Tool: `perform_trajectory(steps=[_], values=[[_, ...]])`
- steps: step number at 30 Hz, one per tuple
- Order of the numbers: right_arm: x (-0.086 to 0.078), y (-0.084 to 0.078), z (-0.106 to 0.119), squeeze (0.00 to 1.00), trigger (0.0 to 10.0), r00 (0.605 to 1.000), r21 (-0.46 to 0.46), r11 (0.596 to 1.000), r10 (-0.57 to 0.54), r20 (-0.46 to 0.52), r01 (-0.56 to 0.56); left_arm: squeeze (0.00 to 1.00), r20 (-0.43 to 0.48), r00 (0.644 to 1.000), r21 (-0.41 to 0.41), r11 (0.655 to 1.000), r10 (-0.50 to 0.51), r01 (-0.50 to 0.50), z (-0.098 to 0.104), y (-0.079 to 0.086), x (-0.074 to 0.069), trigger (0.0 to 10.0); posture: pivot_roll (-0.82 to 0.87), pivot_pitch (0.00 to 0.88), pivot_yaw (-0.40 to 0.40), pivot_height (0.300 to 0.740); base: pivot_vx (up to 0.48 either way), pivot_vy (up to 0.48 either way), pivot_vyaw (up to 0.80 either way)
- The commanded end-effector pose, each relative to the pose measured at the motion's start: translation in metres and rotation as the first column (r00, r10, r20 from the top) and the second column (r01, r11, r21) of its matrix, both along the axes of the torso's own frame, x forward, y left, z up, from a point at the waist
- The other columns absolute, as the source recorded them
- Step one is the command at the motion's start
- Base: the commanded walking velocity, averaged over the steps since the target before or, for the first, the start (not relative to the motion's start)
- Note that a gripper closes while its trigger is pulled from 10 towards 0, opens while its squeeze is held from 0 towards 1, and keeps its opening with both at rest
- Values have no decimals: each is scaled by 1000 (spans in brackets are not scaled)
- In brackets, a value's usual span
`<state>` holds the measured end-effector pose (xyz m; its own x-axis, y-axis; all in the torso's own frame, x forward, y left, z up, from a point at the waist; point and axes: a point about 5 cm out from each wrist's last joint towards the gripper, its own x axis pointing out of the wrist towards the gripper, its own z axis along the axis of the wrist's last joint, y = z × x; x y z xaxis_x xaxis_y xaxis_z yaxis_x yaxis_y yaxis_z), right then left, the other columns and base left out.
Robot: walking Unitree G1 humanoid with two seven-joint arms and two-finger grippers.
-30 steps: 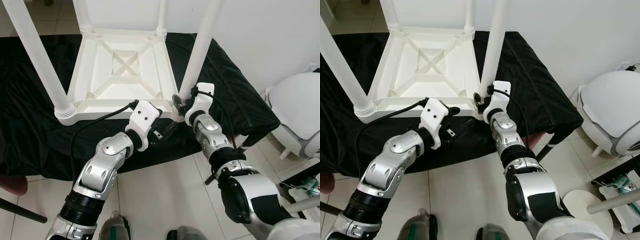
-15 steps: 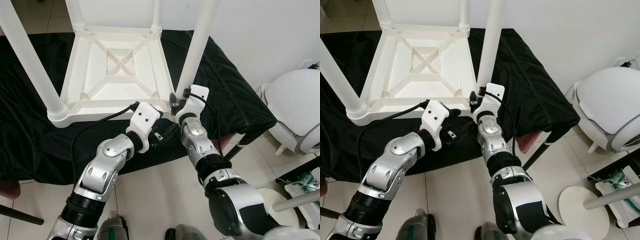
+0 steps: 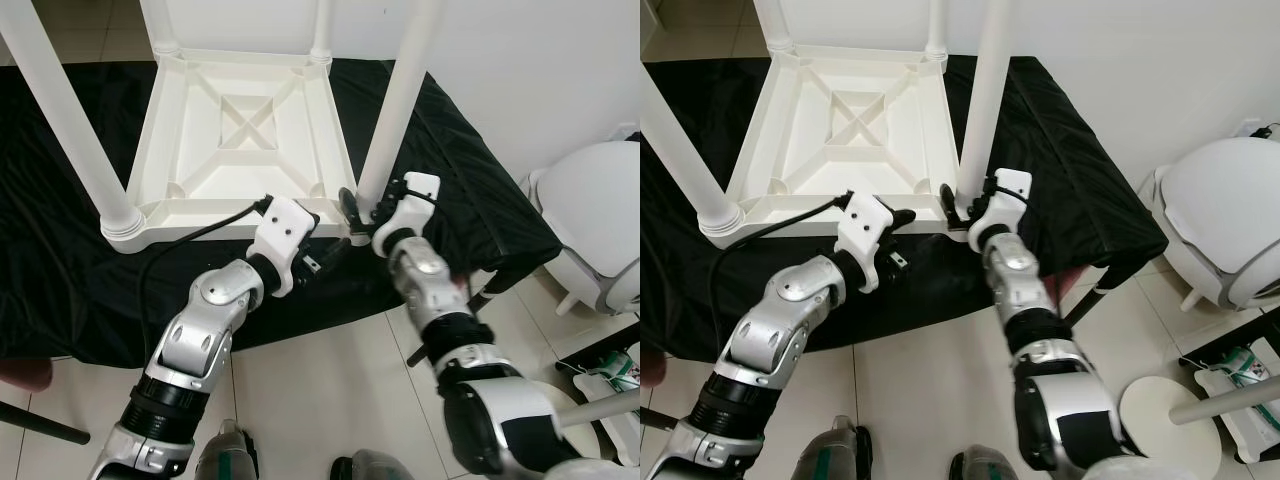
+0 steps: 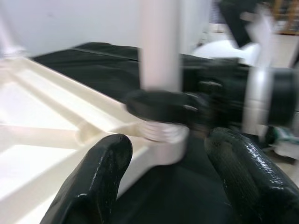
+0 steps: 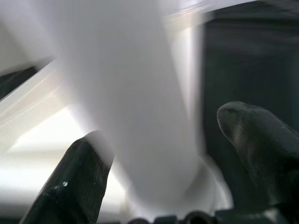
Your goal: Building children table
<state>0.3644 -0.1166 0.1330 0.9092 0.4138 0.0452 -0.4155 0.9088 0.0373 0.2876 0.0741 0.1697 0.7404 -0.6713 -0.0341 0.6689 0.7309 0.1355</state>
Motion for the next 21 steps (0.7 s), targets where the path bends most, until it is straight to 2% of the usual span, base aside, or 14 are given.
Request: perform_trajectory(steps=[1, 3, 6, 9, 14, 15, 17, 18, 21], values=[[1, -2, 1, 0, 10000, 998, -24, 998, 65, 6, -65, 0, 10, 999, 3, 999, 34, -34, 0, 1, 0, 10000, 32, 0, -83, 740, 0, 0, 0], [7, -10, 3, 0, 10000, 991, -72, 989, 132, -11, -133, 0, 11, 999, 6, 999, 37, -37, -1, 1, 0, 10000, 40, 0, -87, 740, 0, 0, 0], [9, -11, 4, 0, 10000, 987, -87, 984, 156, -24, -158, 0, 12, 999, 6, 999, 39, -39, -1, 2, 0, 10000, 43, 0, -88, 740, 0, 0, 0], [11, -7, 5, 0, 10000, 971, -149, 959, 234, -51, -239, 0, 20, 999, 5, 999, 48, -48, 0, 2, 0, 10000, 58, 0, -101, 740, 0, 0, 0], [13, -4, 7, 0, 10000, 963, -173, 948, 261, -61, -268, 0, 25, 998, 1, 998, 58, -59, 0, 3, 1, 10000, 61, 0, -104, 740, 0, 0, 0], [14, -2, 9, 0, 9569, 960, -188, 942, 273, -61, -280, 0, 28, 998, -4, 998, 62, -62, 1, 2, 2, 10000, 65, 0, -103, 740, 0, 0, 0], [15, 0, 11, 0, 9569, 958, -197, 938, 280, -60, -286, 0, 29, 998, -7, 998, 63, -63, 2, 2, 3, 10000, 65, 0, -103, 740, 0, 0, 0], [16, -1, 12, 0, 0, 958, -199, 937, 282, -57, -288, 0, 32, 998, -5, 998, 60, -60, 3, 1, 3, 10000, 68, 0, -104, 740, 0, 0, 0], [16, -2, 12, 0, 0, 958, -203, 936, 282, -54, -287, 0, 33, 998, 0, 998, 55, -55, 2, 2, 3, 10000, 72, 0, -103, 740, 0, 0, 0]])
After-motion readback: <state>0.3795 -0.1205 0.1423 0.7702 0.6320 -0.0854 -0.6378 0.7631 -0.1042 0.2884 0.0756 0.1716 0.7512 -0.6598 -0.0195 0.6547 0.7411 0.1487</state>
